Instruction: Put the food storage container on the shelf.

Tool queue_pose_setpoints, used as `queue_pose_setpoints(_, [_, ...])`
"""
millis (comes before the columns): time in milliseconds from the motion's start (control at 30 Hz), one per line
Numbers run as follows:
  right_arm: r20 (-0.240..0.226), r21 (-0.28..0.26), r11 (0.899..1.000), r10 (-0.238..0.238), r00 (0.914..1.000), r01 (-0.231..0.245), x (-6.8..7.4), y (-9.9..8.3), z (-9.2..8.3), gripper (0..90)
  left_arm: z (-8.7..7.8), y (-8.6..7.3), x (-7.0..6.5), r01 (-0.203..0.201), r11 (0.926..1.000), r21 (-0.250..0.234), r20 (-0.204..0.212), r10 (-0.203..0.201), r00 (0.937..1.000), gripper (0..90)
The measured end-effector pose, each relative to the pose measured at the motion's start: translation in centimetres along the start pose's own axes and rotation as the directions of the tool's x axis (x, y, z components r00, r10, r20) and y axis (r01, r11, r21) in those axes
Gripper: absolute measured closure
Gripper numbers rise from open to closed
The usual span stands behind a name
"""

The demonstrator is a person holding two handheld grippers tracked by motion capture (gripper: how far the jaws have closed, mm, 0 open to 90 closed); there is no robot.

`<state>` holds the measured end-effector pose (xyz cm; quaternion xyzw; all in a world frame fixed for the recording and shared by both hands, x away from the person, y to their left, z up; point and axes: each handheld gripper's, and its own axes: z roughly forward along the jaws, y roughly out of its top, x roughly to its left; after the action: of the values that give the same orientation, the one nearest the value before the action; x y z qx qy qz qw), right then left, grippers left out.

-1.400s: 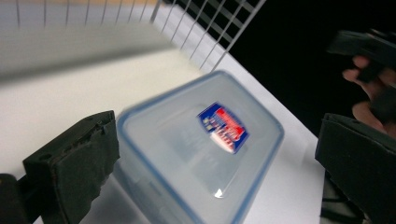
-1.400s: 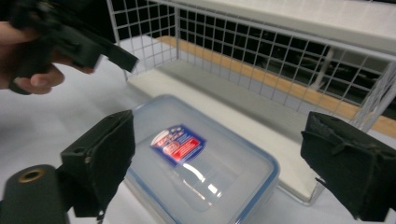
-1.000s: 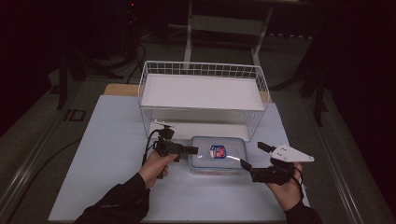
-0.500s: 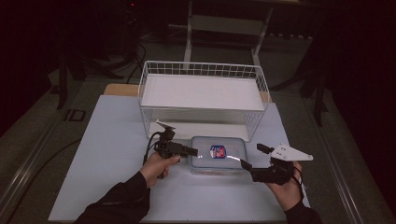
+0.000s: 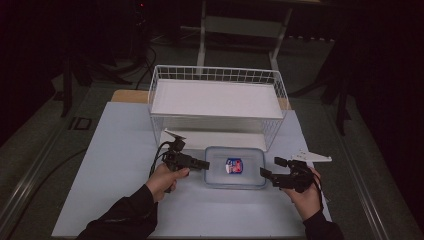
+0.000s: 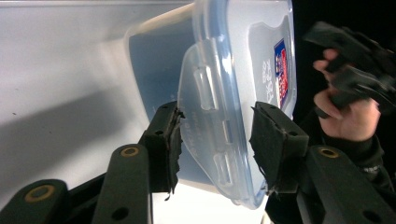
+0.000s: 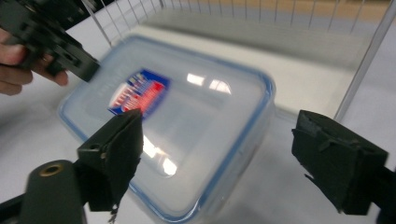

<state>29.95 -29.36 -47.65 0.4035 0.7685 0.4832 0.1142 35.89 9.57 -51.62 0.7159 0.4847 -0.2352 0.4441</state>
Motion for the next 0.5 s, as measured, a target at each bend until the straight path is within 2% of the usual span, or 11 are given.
queue_pose_setpoints(100, [-0.038,0.039,0.997,0.062,0.9974,-0.060,-0.8,-0.5,0.7,20.6,-0.2,-0.4,-0.5,-0.044,0.9990,-0.003,-0.010,0.044,0.9990,55.4])
queue_pose_setpoints(167, [-0.050,0.051,0.996,0.080,0.9955,-0.078,-1.0,-0.6,0.9,21.6,-0.2,-0.5,-0.6,-0.050,0.9987,-0.006,-0.009,0.050,0.9987,55.8])
queue_pose_setpoints(200, [-0.073,0.068,0.993,0.105,0.9918,-0.100,-1.2,-0.7,1.2,22.5,-0.3,-0.7,-0.8,-0.073,0.9973,-0.007,-0.008,0.073,0.9973,56.3])
queue_pose_setpoints(233, [-0.095,0.084,0.988,0.134,0.9865,-0.126,-1.4,-0.9,1.5,24.9,-0.3,-0.7,-0.8,-0.073,0.9973,-0.007,-0.008,0.073,0.9973,56.6])
queue_pose_setpoints(333, [-0.112,0.114,0.984,0.150,0.9823,-0.137,-1.7,-1.1,1.7,26.7,-0.3,-0.9,-1.0,-0.095,0.9955,-0.008,-0.011,0.094,0.9955,56.8])
queue_pose_setpoints(367, [-0.122,0.125,0.981,0.162,0.9791,-0.147,-1.8,-1.2,1.9,29.3,-0.4,-1.0,-1.1,-0.105,0.9944,-0.005,-0.012,0.105,0.9944,56.8])
queue_pose_setpoints(400, [-0.147,0.141,0.976,0.188,0.9710,-0.168,-2.0,-1.3,2.0,32.8,-0.4,-1.1,-1.2,-0.108,0.9941,-0.008,-0.011,0.108,0.9941,57.0])
queue_pose_setpoints(500, [-0.173,0.149,0.972,0.206,0.9632,-0.181,-2.0,-1.3,2.0,38.2,-0.4,-1.2,-1.2,-0.114,0.9935,-0.011,-0.014,0.114,0.9934,57.0])
